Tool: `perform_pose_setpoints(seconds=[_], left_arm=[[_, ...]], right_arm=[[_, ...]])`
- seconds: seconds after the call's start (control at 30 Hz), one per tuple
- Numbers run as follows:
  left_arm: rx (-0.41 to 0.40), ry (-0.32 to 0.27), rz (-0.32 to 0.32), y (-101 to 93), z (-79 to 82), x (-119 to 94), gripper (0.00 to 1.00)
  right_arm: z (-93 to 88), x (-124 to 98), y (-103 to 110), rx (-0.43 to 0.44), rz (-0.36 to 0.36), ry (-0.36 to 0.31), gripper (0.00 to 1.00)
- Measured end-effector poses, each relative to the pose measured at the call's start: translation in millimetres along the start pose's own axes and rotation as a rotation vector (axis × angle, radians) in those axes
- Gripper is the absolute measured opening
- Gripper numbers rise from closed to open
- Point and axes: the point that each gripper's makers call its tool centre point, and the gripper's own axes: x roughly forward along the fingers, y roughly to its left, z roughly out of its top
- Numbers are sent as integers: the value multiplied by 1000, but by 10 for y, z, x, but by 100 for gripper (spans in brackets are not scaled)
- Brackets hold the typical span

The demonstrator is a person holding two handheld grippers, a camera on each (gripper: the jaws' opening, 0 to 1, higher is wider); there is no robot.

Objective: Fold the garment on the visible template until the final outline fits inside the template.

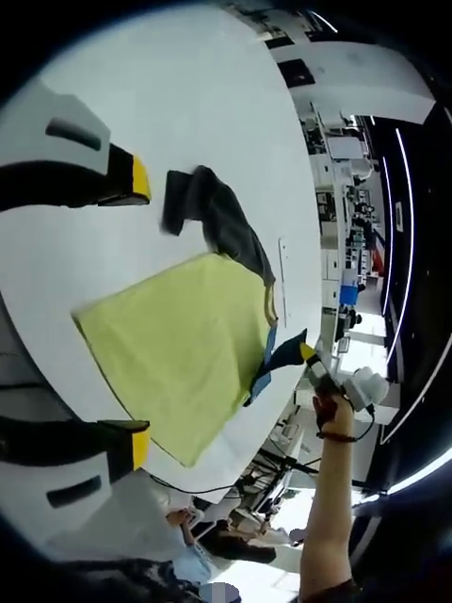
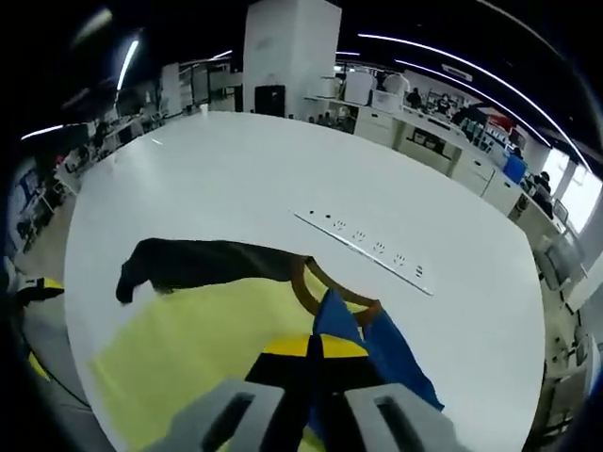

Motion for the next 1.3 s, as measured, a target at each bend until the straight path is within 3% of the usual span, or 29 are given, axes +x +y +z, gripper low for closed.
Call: perform_pose_setpoints(seconds=[0.77, 1.3], left_arm=[[-12, 11, 5, 23, -64, -22, 90], [-29, 31, 13, 75, -153, -33, 90]], right_arm=[[227, 73, 460, -25, 59, -45, 0], [384, 140, 935, -53, 125, -99, 0]])
